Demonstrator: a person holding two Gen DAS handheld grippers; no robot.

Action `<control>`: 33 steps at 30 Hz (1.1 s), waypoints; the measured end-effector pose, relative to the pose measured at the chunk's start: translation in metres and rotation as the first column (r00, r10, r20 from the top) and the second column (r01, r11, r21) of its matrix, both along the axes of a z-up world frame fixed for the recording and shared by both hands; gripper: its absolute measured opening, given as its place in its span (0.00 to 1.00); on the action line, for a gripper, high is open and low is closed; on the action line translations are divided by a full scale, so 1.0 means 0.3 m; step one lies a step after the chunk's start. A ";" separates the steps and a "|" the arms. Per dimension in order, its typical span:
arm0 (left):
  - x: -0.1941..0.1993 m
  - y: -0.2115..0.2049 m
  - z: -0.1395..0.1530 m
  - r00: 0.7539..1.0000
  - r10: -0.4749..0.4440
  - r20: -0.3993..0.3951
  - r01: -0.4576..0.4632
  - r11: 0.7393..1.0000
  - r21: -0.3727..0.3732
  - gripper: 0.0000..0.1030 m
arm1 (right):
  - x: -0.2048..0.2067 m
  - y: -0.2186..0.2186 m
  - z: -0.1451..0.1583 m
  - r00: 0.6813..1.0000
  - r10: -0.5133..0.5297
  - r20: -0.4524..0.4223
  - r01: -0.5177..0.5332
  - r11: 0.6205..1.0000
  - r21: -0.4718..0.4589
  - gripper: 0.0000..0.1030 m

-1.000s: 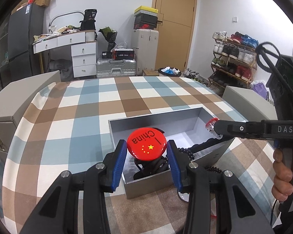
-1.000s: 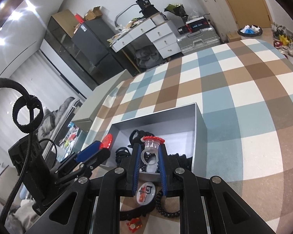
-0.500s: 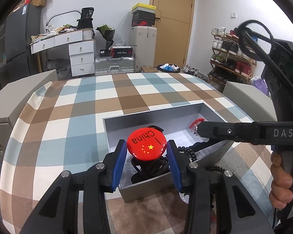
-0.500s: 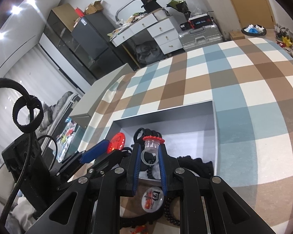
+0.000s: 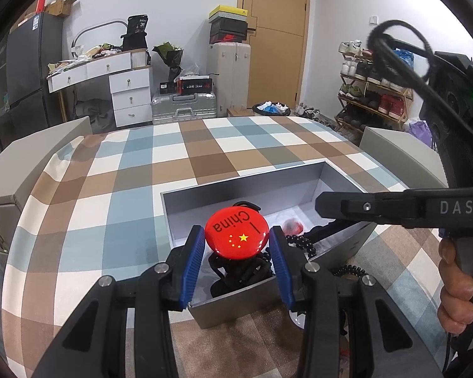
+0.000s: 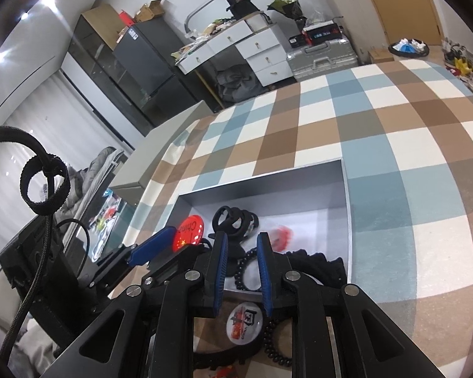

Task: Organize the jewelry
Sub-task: 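Open the left tool releasing the badge while the right tool releases the container in the box, then withdraw both tools from the box toward the remaining items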

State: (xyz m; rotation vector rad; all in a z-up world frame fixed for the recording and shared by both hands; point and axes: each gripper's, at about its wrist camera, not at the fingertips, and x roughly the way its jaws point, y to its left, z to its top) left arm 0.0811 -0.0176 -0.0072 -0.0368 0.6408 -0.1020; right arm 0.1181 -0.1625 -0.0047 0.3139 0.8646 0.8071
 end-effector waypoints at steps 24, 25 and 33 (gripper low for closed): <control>-0.060 0.000 0.045 1.000 0.013 -0.010 -0.013 0.999 -0.030 0.74 | -0.047 -0.116 0.048 1.000 -0.008 0.029 0.007 1.000 0.029 0.48; -0.066 0.001 0.050 1.000 0.018 -0.009 -0.018 0.999 -0.029 0.79 | -0.054 -0.123 0.052 0.999 -0.013 0.032 0.012 1.000 0.024 0.55; -0.120 0.003 0.049 0.998 0.044 -0.036 -0.045 0.998 -0.035 0.99 | -0.104 -0.167 0.070 0.999 -0.018 0.048 0.020 0.999 -0.033 0.84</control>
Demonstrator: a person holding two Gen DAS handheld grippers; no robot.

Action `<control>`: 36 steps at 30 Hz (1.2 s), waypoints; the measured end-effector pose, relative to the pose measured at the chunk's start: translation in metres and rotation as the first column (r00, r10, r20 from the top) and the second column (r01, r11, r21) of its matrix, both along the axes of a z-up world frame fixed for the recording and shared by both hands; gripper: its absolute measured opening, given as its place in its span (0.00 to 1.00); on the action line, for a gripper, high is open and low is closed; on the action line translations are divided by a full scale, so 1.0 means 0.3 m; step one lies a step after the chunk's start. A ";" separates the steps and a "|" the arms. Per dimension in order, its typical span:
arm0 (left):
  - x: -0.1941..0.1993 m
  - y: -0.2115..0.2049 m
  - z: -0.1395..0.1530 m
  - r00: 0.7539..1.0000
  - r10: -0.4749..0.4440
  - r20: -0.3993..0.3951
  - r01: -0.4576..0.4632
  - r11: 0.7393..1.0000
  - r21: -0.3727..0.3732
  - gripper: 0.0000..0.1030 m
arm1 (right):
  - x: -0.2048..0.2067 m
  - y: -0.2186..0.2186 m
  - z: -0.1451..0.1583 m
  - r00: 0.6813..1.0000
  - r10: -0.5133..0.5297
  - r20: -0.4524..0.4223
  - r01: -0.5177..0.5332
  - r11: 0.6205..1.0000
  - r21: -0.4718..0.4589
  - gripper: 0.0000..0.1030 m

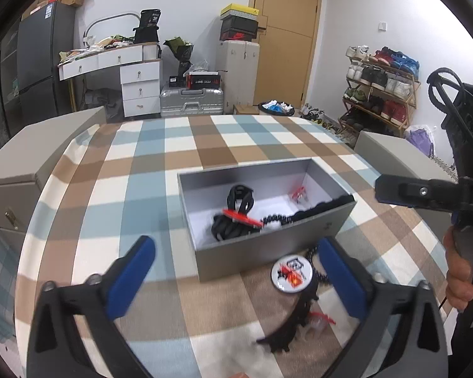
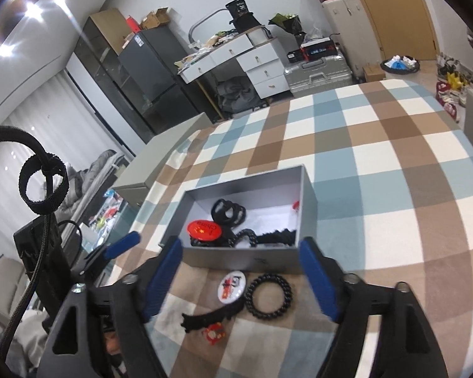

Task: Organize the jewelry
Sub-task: 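Withdraw both tools from the box toward the remaining items, then move the left tool onto the black toothed hair clip while the right tool approaches the bead bracelet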

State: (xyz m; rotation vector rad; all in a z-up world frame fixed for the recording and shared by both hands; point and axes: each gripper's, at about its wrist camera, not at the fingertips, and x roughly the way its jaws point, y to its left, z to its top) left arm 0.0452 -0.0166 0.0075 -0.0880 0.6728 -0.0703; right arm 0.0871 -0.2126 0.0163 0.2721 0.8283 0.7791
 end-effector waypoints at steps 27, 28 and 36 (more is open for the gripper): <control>-0.034 -0.126 -0.122 0.950 -0.221 -0.222 0.249 0.962 0.109 0.99 | -0.019 0.067 -0.133 0.987 0.134 -0.094 -0.152 0.964 -0.218 0.73; -0.036 -0.134 -0.125 0.946 -0.232 -0.225 0.261 0.959 0.112 0.99 | -0.020 0.067 -0.136 0.986 0.138 -0.097 -0.156 0.963 -0.219 0.72; -0.056 -0.164 -0.131 0.926 -0.288 -0.243 0.321 0.941 0.109 0.98 | -0.031 0.084 -0.155 0.979 0.169 -0.111 -0.192 0.950 -0.245 0.66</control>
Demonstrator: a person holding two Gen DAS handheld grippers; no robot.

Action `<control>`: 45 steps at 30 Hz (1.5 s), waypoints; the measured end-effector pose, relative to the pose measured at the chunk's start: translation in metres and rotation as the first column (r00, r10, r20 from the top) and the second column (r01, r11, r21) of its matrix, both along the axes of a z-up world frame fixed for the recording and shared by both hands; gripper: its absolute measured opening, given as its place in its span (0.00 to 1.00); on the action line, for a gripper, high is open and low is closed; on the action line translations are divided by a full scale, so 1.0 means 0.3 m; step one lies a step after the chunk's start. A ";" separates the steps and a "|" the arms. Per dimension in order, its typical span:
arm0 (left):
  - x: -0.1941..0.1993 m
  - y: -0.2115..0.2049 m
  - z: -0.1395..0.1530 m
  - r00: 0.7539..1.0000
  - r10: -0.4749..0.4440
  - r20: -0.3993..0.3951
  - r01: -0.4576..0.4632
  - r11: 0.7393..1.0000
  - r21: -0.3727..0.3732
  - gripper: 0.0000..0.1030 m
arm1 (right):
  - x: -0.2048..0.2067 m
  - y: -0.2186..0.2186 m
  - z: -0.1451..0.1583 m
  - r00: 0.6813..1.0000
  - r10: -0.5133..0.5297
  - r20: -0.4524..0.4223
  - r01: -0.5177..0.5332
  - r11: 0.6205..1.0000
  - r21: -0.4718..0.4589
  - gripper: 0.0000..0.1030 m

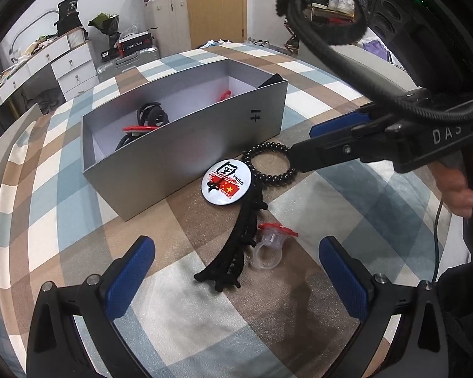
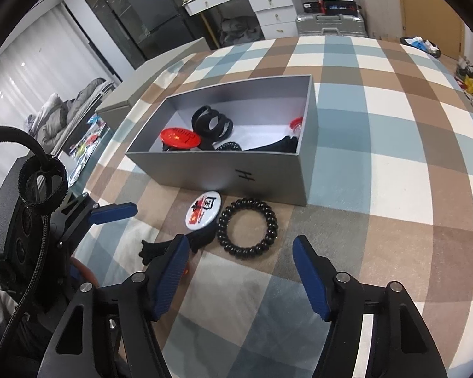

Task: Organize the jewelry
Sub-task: 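Move the left tool onto the black toothed hair clip while the right tool approaches the bead bracelet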

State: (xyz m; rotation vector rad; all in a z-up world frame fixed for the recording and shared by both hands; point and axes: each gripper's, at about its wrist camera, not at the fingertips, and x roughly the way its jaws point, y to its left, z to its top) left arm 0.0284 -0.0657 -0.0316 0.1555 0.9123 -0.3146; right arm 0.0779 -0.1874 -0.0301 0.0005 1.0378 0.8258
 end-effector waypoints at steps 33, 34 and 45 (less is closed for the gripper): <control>0.034 0.117 0.024 0.992 0.112 0.064 -0.112 0.994 -0.012 0.96 | 0.005 0.054 -0.053 0.991 -0.058 0.124 0.073 0.990 -0.123 0.21; 0.037 0.118 0.022 0.992 0.114 0.062 -0.114 0.993 -0.009 0.96 | 0.006 0.052 -0.053 0.991 -0.059 0.124 0.075 0.989 -0.126 0.19; 0.035 0.095 0.001 0.996 0.077 0.035 -0.077 0.997 0.003 0.96 | 0.021 0.015 -0.051 0.992 -0.071 0.103 0.083 0.989 -0.119 0.21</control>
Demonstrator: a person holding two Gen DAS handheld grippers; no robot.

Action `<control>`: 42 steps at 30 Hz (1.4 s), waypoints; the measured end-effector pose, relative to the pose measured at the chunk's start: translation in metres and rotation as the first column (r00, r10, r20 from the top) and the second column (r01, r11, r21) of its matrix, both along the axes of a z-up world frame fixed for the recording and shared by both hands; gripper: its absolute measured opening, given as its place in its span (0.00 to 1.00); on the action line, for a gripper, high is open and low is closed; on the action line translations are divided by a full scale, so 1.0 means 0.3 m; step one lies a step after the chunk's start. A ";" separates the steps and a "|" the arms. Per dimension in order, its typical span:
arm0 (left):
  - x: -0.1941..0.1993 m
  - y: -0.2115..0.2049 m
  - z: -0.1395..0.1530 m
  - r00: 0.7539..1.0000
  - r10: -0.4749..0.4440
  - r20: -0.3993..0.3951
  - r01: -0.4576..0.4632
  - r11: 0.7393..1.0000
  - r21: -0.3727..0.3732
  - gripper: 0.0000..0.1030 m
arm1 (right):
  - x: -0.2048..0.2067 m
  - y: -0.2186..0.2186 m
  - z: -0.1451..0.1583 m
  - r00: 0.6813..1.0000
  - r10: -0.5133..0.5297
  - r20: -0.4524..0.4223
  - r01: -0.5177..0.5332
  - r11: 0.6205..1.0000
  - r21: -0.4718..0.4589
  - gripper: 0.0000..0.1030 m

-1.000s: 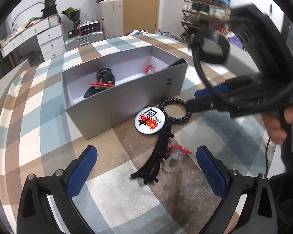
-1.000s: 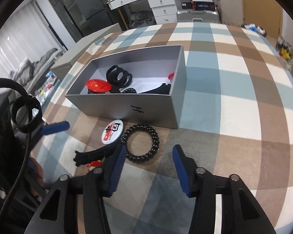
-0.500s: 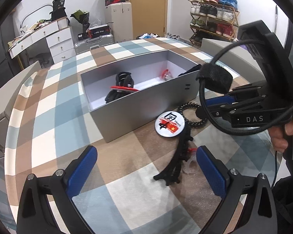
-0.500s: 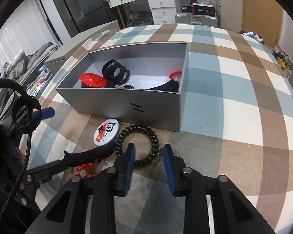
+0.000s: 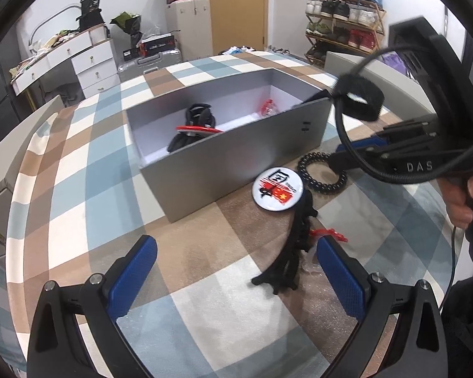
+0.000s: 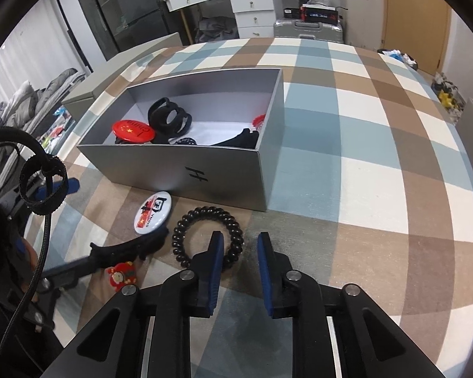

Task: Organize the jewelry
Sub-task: 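Move the left tool onto the black toothed hair clip while the right tool approaches the bead bracelet, then grasp the black toothed clip with the left tool while the right tool grasps the black bead bracelet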

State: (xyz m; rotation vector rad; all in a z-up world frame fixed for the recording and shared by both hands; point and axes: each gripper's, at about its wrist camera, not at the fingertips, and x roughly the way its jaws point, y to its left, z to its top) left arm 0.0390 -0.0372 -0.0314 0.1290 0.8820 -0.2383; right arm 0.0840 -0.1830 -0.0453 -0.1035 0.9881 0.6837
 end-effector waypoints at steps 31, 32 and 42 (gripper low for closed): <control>-0.019 -0.018 -0.024 0.998 -0.057 -0.036 0.058 0.998 0.034 0.68 | -0.002 0.015 -0.004 0.999 0.002 0.054 0.002 0.998 -0.063 0.17; -0.020 -0.021 -0.024 0.997 -0.062 -0.037 0.063 0.998 0.027 0.64 | -0.002 0.016 -0.004 0.999 0.000 0.055 0.004 0.998 -0.061 0.17; -0.042 -0.047 -0.015 0.993 -0.119 -0.024 0.119 0.993 -0.007 0.26 | -0.001 0.020 -0.003 0.999 0.011 0.038 -0.010 1.000 -0.027 0.21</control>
